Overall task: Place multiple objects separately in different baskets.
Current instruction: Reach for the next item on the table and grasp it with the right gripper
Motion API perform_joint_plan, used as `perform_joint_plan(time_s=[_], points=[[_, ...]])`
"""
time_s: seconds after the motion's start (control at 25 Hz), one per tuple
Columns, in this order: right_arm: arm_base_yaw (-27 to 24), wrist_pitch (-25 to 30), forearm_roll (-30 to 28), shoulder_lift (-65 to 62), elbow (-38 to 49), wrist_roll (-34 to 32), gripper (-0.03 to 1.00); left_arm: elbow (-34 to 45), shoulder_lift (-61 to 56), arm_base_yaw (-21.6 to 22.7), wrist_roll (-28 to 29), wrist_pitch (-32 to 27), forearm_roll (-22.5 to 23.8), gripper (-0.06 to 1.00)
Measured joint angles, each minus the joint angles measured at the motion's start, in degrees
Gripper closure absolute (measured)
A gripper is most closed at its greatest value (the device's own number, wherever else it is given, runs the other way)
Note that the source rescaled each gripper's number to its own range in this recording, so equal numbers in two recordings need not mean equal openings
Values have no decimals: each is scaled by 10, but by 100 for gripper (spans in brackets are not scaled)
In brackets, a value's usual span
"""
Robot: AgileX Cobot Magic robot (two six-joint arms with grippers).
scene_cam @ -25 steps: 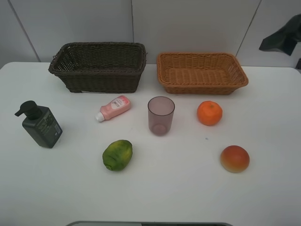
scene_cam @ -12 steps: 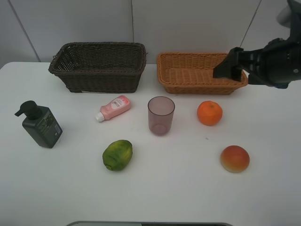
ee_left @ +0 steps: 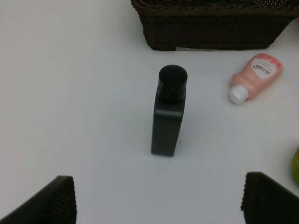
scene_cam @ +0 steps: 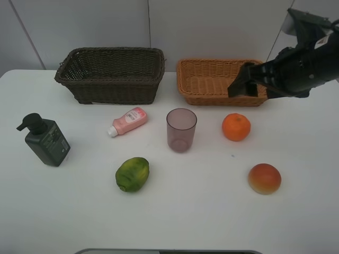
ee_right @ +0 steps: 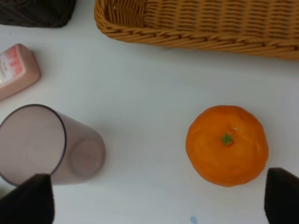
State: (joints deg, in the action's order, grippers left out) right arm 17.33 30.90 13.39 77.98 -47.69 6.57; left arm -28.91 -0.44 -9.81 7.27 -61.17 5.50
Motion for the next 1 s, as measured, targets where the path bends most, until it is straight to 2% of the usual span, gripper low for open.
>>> perform_joint_plan(time_s=[0.28, 0.52, 0.72, 1.0], points=[[0, 66, -12, 69, -49, -11, -3, 0, 0, 0, 0, 0, 0, 3], [0, 93, -76, 100, -61, -90, -3, 0, 0, 0, 0, 0, 0, 3], [0, 95, -103, 120, -70, -141, -3, 0, 0, 0, 0, 0, 0, 3], [0, 118, -152, 199, -135, -218, -3, 0, 0, 0, 0, 0, 0, 3]])
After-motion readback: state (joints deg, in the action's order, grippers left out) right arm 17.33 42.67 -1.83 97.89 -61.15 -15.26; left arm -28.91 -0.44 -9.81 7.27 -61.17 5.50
